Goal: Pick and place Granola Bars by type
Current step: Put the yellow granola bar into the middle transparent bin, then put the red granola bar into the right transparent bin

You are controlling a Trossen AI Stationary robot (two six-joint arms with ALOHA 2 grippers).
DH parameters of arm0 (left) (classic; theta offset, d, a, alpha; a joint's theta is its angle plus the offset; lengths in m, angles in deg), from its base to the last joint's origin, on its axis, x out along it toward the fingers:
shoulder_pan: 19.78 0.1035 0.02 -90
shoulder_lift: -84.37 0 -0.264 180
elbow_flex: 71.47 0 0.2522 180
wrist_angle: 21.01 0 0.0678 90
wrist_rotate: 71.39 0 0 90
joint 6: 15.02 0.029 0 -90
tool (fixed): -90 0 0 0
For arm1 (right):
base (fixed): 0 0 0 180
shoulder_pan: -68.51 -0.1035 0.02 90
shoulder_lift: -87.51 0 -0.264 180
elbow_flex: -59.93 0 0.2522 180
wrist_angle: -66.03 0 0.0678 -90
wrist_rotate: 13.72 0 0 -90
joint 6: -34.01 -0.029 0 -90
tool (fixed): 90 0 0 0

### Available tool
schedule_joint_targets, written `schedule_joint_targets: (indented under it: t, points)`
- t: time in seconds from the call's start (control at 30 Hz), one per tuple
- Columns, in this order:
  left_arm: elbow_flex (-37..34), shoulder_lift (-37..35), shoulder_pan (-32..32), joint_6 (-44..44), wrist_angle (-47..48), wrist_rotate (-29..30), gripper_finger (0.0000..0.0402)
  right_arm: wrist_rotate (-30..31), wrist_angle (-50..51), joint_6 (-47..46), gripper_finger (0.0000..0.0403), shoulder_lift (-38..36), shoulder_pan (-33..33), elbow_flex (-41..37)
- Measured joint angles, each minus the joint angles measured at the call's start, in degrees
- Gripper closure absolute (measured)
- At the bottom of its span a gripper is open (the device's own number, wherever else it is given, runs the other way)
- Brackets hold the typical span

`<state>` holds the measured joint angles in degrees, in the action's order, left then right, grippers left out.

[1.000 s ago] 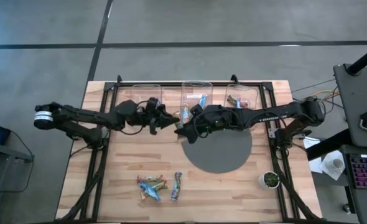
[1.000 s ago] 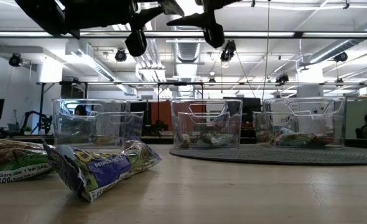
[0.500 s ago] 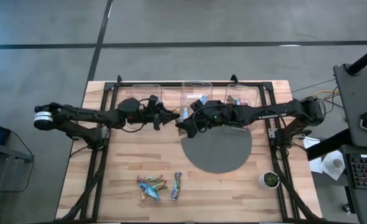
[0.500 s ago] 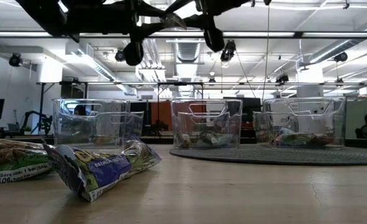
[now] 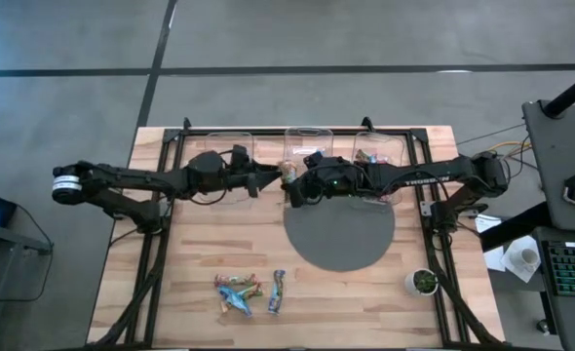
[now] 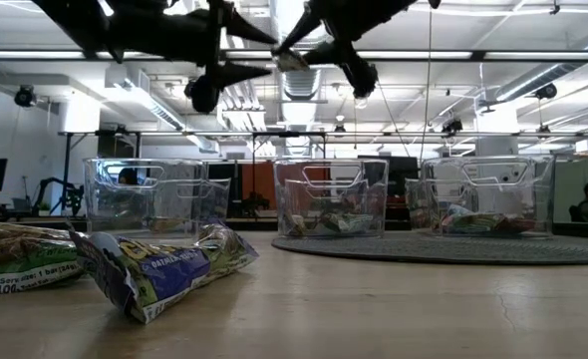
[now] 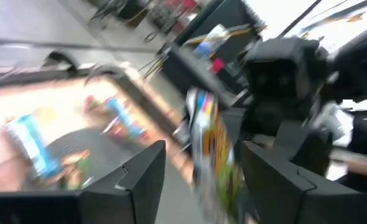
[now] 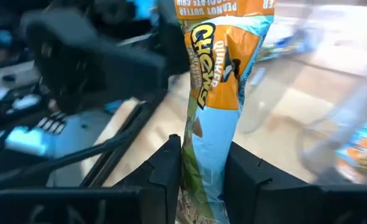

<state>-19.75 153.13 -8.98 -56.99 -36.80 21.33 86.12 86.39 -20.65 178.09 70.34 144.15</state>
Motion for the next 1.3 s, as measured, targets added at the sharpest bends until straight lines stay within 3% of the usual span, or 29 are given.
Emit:
schedule_joint_targets:
  t: [0.3,0.53,0.77,1.0,1.3]
  points:
    - [-0.5,-4.3,-1.0,-1.2,20.8,-2.2,0.0209,2.3,9.8,-5.2,0.0326,-0.3,5.1,0.0]
    - [-0.7,-7.3,-4.4,-1.4,22.6,-3.1,0.0209,1.5,14.0,-5.5,0.0327,0.3,12.3,0.0]
    - [-0.7,-9.1,-7.1,-1.4,24.2,-3.1,0.0209,-5.8,14.2,-6.8,0.0323,3.3,18.1,0.1]
    - [-0.8,-9.5,-9.5,-1.4,27.7,-3.2,0.0209,-6.9,14.7,-5.0,0.0279,6.1,18.5,0.2]
    - [-0.8,-9.6,-14.6,-1.5,33.8,-3.1,0.0209,-8.6,13.6,-2.6,0.0202,4.5,17.3,0.2]
